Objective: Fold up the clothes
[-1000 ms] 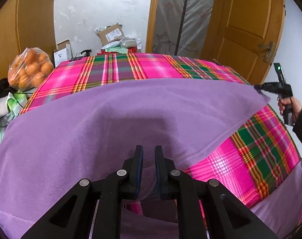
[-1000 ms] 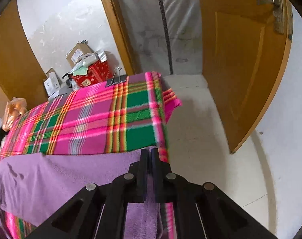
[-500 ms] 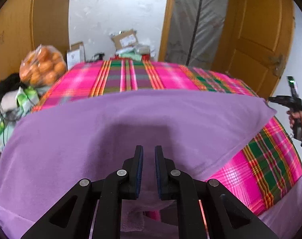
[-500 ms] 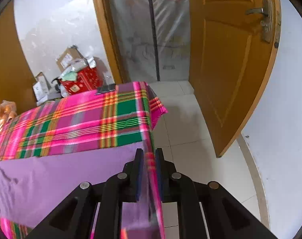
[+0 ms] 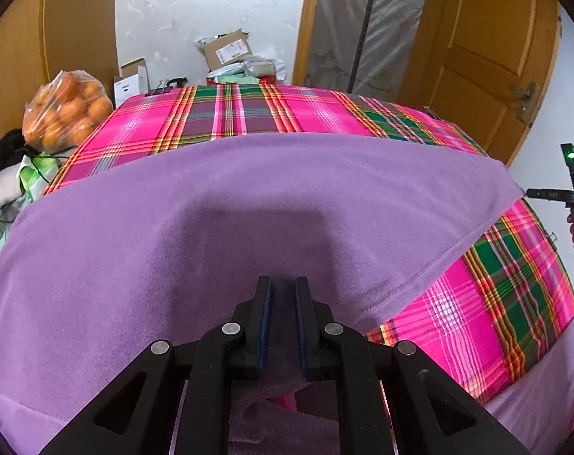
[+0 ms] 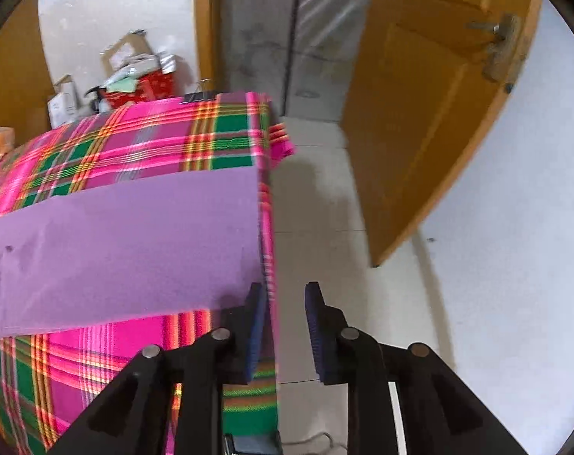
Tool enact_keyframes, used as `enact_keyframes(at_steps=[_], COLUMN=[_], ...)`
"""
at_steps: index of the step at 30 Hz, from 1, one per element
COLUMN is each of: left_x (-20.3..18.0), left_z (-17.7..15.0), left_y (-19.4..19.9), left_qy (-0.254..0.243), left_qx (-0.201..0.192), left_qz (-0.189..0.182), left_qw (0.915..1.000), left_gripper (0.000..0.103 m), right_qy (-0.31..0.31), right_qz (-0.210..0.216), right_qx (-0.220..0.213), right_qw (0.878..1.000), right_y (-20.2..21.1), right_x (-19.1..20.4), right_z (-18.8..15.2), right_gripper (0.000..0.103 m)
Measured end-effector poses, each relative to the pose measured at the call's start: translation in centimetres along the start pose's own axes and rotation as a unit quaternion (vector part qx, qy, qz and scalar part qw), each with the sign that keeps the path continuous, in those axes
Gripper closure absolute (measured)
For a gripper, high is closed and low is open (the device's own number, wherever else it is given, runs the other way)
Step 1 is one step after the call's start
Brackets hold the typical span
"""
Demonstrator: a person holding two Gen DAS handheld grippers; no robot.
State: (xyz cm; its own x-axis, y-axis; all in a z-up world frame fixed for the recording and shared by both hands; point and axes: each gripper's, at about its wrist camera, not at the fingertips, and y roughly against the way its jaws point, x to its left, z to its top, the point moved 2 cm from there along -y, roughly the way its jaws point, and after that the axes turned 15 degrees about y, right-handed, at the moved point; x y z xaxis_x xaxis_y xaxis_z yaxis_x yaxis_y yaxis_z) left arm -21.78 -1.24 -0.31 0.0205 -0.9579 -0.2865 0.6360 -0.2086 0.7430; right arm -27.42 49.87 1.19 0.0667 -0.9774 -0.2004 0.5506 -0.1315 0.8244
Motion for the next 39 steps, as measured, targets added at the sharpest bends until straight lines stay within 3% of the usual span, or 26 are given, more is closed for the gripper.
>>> enact_keyframes(at_steps=[5,10,13,18,22,26,31,36,39], left_x=[0.2,0.6,0.6,-0.6,0.1,1.9,3.0,2.6,2.0], left_z=[0.6,0.7,0.6,-0.2,0.4,2.0,1.6,0.1,-0.4], left_y=[1.0,0.3,0.0,0.4,1.3,3.6,3.9,1.2,1.1], left_qy=[0.009,0.012,0.008,-0.034,-0.013,0.041,0.058,0.040,0.014], left_qx=[-0.024,-0.010,0.004,0.004,-0.004,-0.031,-0.019,0.019,0.008], left_qz=[-0.009,0.003,-0.001,0.017,0.000,-0.005,0.004,0.006,0.015], left_qw=[0.9996,0.9999,1.0000,0.9993,0.9999,0.9987,0.9981,0.9990,0.9998], left_gripper=[0.091,0.091,0.090,0.089,0.089,0.089,0.089,0.089,0.089], right_qy=[0.039,0.108,0.119,0.115,0.108,0.120,0.161,0.198,0.192], right_qz=[0.081,0.129,0.135,0.119,0.092,0.125,0.170,0.190,0.201], right_qx=[-0.060,-0.051,-0.046,-0.031,-0.031,-0.064,-0.090,-0.100,-0.092], right_qw=[0.994,0.984,0.983,0.986,0.989,0.983,0.968,0.956,0.956], right_y=[2.1,1.4,0.8,1.5,2.6,5.1,6.5,5.7,4.1], right_x=[5.9,12.9,14.6,14.0,14.4,17.1,23.4,28.5,30.3], right_z=[1.6,2.1,1.6,0.1,0.1,0.0,1.2,3.7,6.0], right_gripper=[0.080,0.080,0.079,0.081,0.081,0.081,0.081,0.081,0.081])
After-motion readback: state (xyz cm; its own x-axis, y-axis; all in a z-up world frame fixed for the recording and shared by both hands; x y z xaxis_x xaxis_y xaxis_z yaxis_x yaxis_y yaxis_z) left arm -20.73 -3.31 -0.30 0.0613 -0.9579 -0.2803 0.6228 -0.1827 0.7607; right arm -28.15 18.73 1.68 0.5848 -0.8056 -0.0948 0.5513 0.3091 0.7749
